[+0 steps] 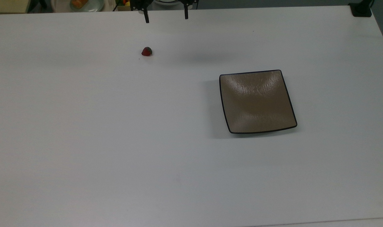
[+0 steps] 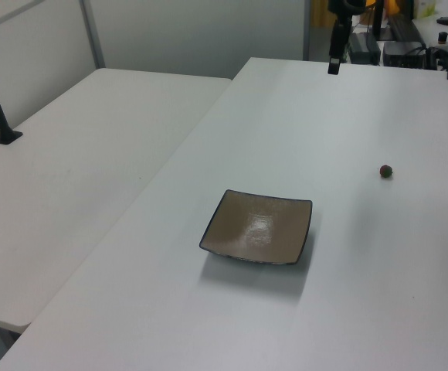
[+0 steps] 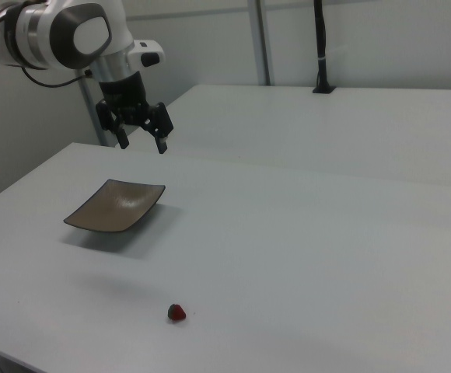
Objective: Strawberries on a ceramic plate
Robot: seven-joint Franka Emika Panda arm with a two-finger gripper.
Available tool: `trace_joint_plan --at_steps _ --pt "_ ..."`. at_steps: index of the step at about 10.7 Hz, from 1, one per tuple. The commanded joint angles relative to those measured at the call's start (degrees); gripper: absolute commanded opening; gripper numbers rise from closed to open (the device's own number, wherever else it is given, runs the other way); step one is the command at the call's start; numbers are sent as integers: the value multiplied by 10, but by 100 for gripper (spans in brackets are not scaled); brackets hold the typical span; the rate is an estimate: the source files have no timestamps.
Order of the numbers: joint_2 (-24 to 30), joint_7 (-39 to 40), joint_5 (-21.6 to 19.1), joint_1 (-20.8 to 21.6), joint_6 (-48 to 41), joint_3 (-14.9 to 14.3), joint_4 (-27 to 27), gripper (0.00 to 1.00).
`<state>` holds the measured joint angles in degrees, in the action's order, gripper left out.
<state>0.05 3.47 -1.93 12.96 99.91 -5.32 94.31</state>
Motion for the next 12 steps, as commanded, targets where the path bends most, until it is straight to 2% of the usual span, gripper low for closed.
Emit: trace_joint_plan --at_steps 1,8,12 --pt "-6 -5 -8 4 -16 -4 -14 100" --pt "-6 -4 -8 6 -16 -3 -12 100" --pt "-7 41 -7 5 -27 -3 -11 100"
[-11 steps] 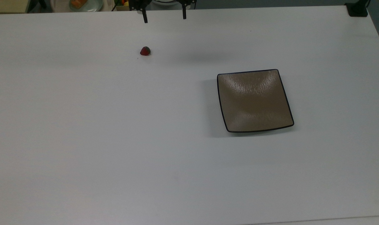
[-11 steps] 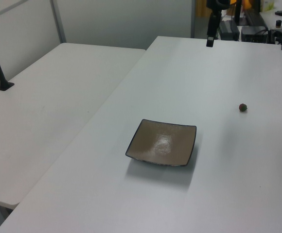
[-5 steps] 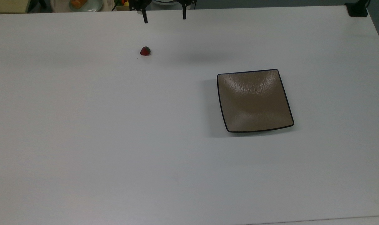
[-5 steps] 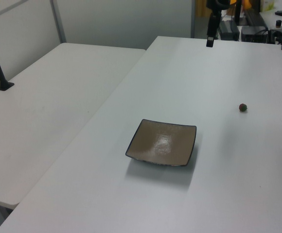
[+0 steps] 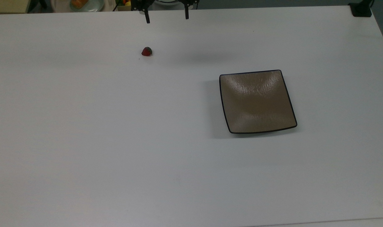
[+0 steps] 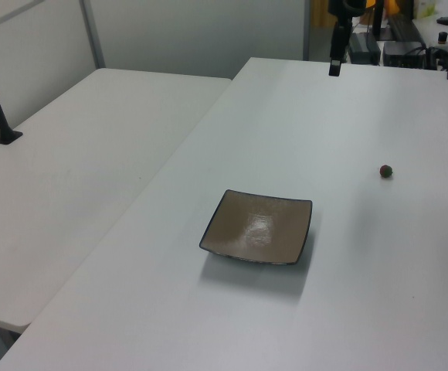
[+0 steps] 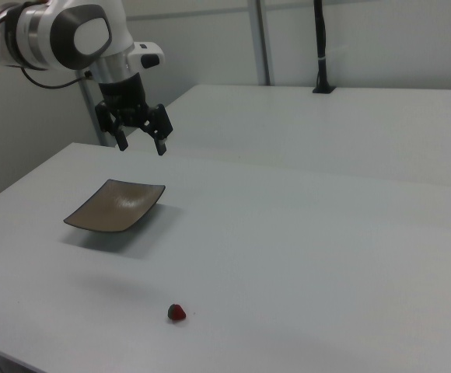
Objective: Strawberries on a ceramic plate
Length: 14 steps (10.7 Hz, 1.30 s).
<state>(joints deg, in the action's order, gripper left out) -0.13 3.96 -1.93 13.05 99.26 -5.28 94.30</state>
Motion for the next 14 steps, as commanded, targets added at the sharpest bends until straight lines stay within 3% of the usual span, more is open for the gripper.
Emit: trace_joint_plan --at_steps 1,3,6,14 --pt "-6 73 -5 3 -21 -3 -11 100" --pt "-14 168 -4 -1 -35 -4 -8 100" --pt "-21 253 46 -5 -66 -4 6 100" --pt "-63 332 72 -29 -60 -4 76 100"
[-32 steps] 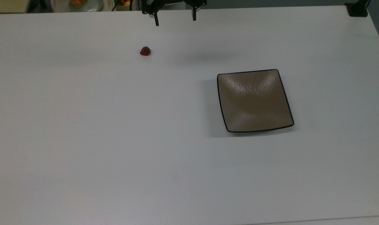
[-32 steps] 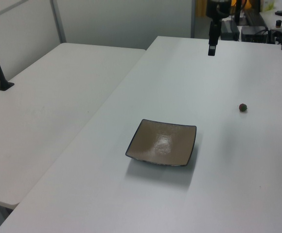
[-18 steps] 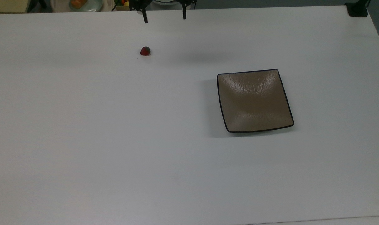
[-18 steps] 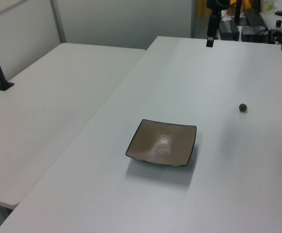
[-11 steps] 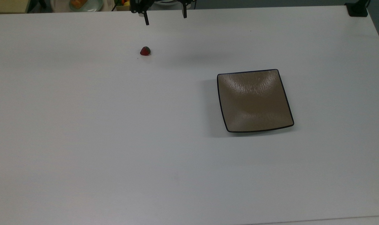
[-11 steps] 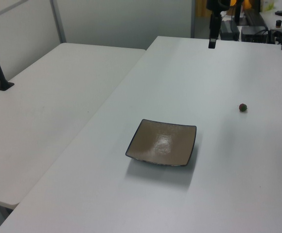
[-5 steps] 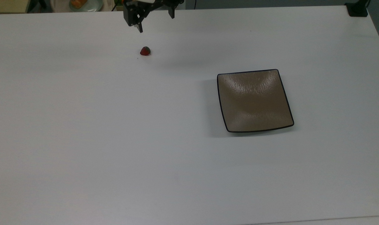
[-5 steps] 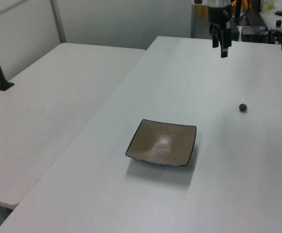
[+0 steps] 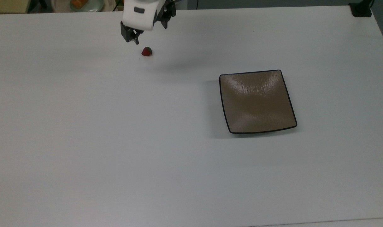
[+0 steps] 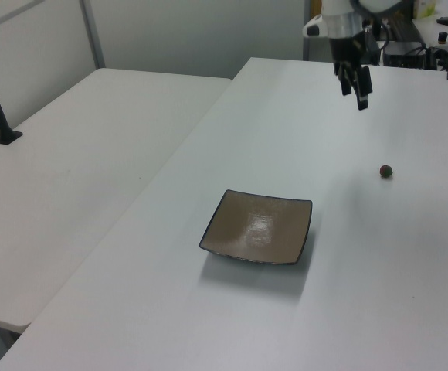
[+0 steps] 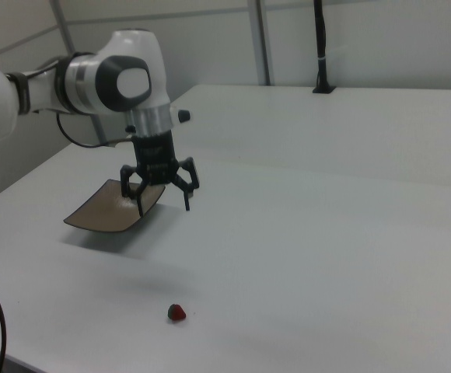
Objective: Strawberries on a ceramic plate
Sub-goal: 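Move the open gripper over the red strawberry and lower it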
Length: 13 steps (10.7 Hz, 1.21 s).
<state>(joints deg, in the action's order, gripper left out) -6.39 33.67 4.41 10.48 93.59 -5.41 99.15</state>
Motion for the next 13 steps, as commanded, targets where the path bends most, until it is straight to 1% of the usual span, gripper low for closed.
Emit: trace_joint_plan --at_steps 1,3,4,5,6,8,10,13 --pt "0 45 9 -6 -3 -3 38 100" --pt "-10 52 15 -6 -3 -3 57 100" --pt "-19 53 27 -6 -2 -2 63 100" --pt "-27 53 31 -7 1 -3 72 100" --pt "-30 53 31 -11 17 -3 85 100" --pt "-29 53 31 -18 54 -3 119 100" --pt "-29 53 38 -26 57 -2 136 100" --pt "-30 52 38 -33 65 -2 159 100"
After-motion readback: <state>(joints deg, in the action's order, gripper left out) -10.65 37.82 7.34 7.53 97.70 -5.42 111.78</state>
